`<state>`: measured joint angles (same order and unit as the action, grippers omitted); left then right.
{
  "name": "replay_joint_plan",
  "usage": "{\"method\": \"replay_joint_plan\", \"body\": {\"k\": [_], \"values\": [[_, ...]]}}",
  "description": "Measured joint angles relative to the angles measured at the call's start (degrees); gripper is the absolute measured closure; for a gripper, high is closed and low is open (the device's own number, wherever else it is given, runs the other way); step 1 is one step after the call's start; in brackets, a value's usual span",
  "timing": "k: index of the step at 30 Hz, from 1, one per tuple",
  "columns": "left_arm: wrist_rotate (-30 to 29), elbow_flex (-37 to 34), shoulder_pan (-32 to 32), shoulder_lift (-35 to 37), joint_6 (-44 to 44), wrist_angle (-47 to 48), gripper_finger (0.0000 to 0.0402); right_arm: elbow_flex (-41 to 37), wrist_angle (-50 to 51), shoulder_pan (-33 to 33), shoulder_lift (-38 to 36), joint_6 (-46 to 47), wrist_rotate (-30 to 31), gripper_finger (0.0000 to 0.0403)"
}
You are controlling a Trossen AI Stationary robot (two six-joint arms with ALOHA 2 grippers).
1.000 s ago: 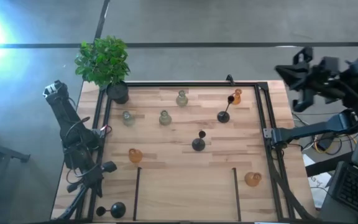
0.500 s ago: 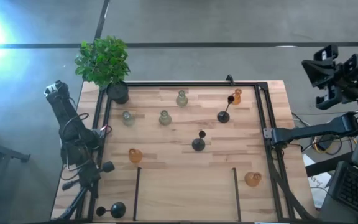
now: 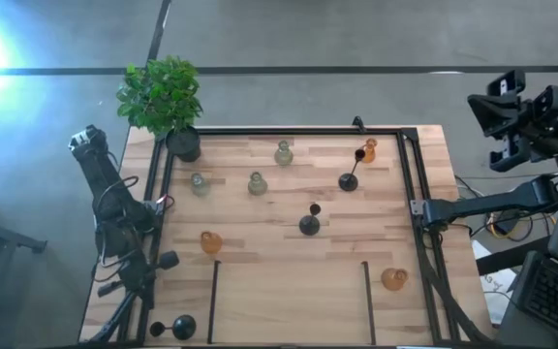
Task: Pick & Place candle stick holders
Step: Put the bottom black candle holder on the shelf
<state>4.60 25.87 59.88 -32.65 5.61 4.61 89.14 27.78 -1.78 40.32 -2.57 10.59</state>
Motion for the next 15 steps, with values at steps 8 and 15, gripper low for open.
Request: {"method": "replay_joint_plan", "body": {"k": [8, 15], "values": [[-1.35, 0.02, -0.02, -0.05, 0.85, -2.89, 0.0391, 0.00, 0.08, 0.00, -0.03, 0.01, 0.00, 0.0394], [0.93, -0.01, 0.02, -0.35, 6.13, -3.04, 0.0393, 0.00, 0.33, 0.00, 0.01, 0.00, 0.00, 0.0394]]}}
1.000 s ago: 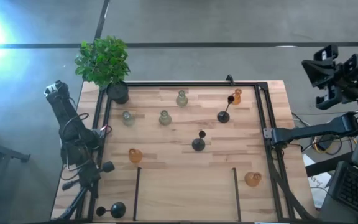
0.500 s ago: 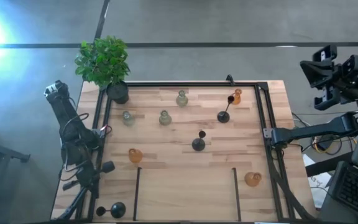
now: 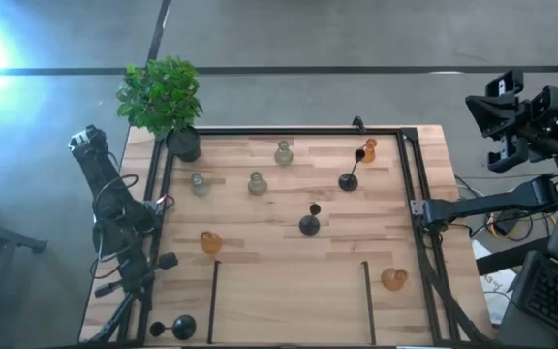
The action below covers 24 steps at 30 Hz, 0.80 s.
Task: Pick & Place candle stick holders
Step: Put the bottom black candle holder on the shelf
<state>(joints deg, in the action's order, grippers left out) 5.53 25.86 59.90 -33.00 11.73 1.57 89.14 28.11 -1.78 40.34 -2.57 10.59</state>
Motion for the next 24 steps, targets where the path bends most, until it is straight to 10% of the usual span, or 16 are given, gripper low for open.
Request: {"method": "replay_joint_plan", "body": {"k": [16, 24], "values": [[1.34, -4.60, -0.07, -5.57, 9.54, -8.93, 0.0320, 0.00, -0.01, 0.00, 0.00, 0.00, 0.01, 0.0394], [2.61, -4.75, -0.07, -7.40, -2.13, -4.84, 0.0244, 0.00, -0.01, 0.00, 0.00, 0.00, 0.00, 0.0394]]}}
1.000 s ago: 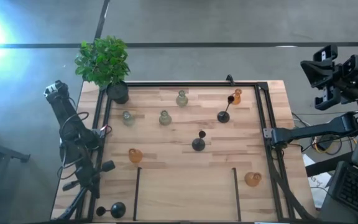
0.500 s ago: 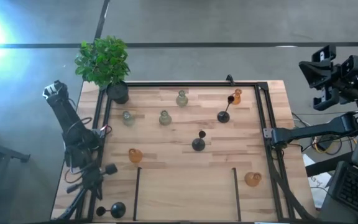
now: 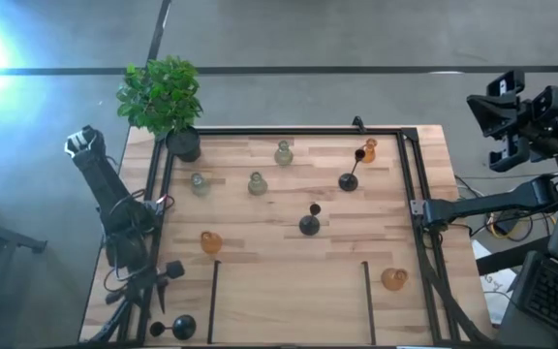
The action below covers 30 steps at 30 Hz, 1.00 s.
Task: Pick & Place candle stick holders
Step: Put the bottom black candle holder on the shelf
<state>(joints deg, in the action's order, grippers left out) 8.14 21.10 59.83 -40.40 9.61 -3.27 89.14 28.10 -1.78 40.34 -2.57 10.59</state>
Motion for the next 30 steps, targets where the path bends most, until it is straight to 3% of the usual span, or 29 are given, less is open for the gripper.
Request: {"method": "replay_joint_plan", "body": {"k": [9, 30], "values": [[-1.86, -0.83, -0.04, -5.53, -8.31, -2.85, 0.0235, 0.00, 0.00, 0.00, 0.00, 0.00, 0.00, 0.0394], [-3.15, -0.59, -0.04, -14.58, -8.53, -17.83, 0.0235, 0.00, 0.04, -0.01, 0.00, 0.00, 0.00, 0.0394]]}}
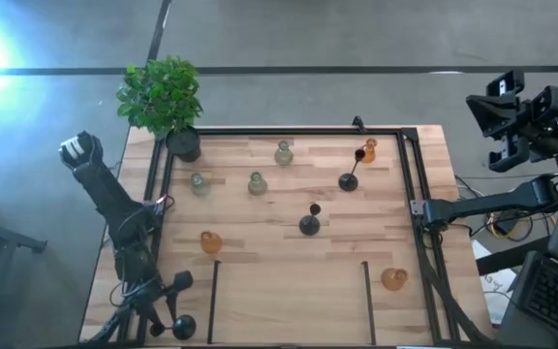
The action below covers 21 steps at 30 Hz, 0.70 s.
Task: Pick & Place candle stick holders
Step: Put the bottom black candle holder on the shelf
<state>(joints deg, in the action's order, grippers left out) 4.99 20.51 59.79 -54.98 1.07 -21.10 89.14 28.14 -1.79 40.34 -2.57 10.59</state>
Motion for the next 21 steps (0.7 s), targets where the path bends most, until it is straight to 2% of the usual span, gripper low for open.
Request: {"method": "replay_joint_plan", "body": {"k": [11, 21], "values": [[1.57, 1.06, 0.00, -2.39, 0.86, -1.76, 0.0237, 0.00, 0.04, 0.01, 0.00, 0.00, 0.00, 0.0394], [1.88, 1.81, 0.00, -3.99, 0.86, -1.66, 0.0271, 0.00, 0.09, 0.01, 0.00, 0.00, 0.00, 0.0394]]}}
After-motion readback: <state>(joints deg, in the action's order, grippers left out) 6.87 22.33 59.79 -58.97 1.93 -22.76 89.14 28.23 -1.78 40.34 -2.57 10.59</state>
